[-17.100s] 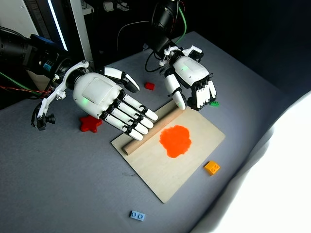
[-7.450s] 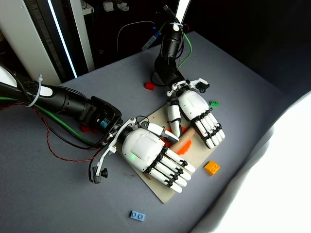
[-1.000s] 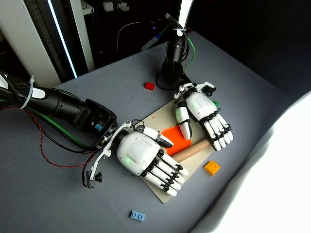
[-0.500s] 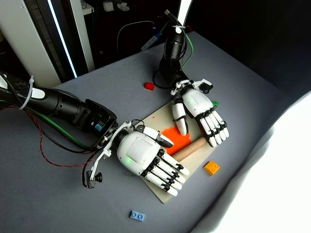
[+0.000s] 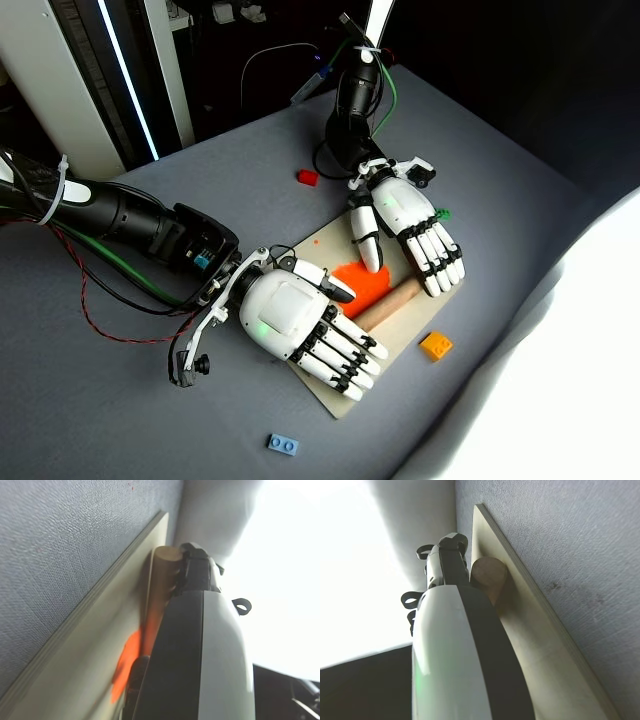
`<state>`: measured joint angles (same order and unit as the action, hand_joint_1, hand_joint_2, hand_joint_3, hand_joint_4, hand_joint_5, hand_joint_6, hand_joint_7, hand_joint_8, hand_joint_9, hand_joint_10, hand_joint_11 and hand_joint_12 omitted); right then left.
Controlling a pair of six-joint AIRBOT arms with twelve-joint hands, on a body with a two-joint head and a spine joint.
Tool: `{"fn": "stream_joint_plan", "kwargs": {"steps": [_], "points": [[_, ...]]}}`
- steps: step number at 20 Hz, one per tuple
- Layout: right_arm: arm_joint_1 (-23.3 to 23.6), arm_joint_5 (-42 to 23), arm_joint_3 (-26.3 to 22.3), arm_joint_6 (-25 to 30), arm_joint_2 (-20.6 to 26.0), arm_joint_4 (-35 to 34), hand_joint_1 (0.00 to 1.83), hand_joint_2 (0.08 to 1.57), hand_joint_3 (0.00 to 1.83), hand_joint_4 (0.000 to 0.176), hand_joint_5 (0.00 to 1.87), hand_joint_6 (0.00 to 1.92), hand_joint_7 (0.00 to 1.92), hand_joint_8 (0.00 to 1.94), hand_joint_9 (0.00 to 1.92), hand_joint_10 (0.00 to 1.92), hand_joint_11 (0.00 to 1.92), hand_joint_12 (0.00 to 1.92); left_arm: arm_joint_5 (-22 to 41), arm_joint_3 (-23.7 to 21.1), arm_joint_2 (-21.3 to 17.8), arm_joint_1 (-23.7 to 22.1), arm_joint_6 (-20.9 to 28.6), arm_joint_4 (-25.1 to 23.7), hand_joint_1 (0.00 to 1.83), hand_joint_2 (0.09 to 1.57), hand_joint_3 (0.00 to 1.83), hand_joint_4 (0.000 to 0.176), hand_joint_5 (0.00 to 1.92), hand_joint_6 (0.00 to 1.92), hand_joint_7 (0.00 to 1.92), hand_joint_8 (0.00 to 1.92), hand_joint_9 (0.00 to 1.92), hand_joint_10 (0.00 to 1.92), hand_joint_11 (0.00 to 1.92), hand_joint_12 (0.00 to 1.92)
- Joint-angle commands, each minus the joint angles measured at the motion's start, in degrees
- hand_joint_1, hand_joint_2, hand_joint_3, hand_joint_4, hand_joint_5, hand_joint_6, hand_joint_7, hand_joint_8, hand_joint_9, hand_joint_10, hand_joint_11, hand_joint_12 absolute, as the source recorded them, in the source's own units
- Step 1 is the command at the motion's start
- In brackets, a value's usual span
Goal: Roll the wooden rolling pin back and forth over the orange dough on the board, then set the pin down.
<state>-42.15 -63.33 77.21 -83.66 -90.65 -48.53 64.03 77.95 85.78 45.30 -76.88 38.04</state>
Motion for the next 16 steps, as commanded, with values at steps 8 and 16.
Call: {"fn": "stream_joint_plan", "kwargs": {"steps": [8, 16], "points": [[-1.83, -1.20, -1.13, -0.18, 0.24, 0.14, 0.00, 1.39, 0.00, 0.000, 0.23, 0.00, 0.27, 0.00, 0.21, 0.01, 0.00, 0.49, 2.69, -1.93, -0.37, 2.28, 0.50, -0.83, 0.00, 1.46, 0.00, 0.000, 0.18, 0.01, 0.24, 0.01, 0.18, 0.01, 0.00, 0.26], [-2.02, -1.90, -3.09, -0.60, 0.81, 0.14, 0.00, 1.39, 0.00, 0.000, 0.23, 0.00, 0.27, 0.00, 0.21, 0.00, 0.00, 0.46, 4.56, -3.43, -1.35, 3.39, 1.25, -1.81, 0.00, 1.46, 0.00, 0.000, 0.17, 0.01, 0.24, 0.00, 0.18, 0.00, 0.00, 0.22]]}}
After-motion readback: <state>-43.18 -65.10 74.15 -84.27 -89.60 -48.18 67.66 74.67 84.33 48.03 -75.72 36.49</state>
